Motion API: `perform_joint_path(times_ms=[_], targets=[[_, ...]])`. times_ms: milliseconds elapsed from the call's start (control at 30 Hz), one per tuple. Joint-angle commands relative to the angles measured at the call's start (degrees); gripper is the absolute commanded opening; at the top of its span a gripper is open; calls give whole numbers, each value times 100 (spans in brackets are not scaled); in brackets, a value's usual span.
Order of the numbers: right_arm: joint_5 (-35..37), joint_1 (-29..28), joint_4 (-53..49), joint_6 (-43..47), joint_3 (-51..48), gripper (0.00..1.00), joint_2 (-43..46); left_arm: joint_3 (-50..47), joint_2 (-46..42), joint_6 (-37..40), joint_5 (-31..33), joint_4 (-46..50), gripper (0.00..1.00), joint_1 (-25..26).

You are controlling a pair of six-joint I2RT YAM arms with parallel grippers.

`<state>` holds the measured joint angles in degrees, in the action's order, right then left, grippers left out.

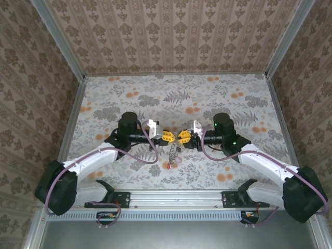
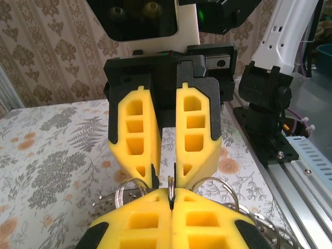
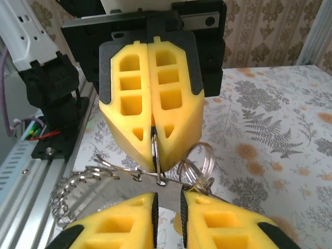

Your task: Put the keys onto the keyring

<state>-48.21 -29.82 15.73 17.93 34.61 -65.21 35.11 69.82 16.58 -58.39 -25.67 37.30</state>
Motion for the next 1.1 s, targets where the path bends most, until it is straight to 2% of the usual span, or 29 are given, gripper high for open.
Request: perform_joint_path(times_ms=[0,233,467,800,867,967,1033,1067], targets=[[-303,20,367,-136,-16,23,96,8,55,-189,-306,-456,0,-4],[-295,-1,608,-280,-6,22,51,17,255,-354,-216,-817,0,99],[-274,-41,646,-284,-16,21,57,-49,462,-608,208,-1372,0,175],[-202,-20,121,-53,-12,23,314,-26,395,82,675,-496,0,223],[164,-32,314,-337,-121,34,402,-104,358,21,852,-616,0,218],[775,-66,784,-886,-547,42,749,-188,322,-278,1120,-964,0,215],[1074,-117,755,-1106,-709,61,921,-197,326,-531,1254,-1191,0,237],[1147,-145,698,-1191,-754,65,974,-198,339,-626,1349,-1296,0,265]])
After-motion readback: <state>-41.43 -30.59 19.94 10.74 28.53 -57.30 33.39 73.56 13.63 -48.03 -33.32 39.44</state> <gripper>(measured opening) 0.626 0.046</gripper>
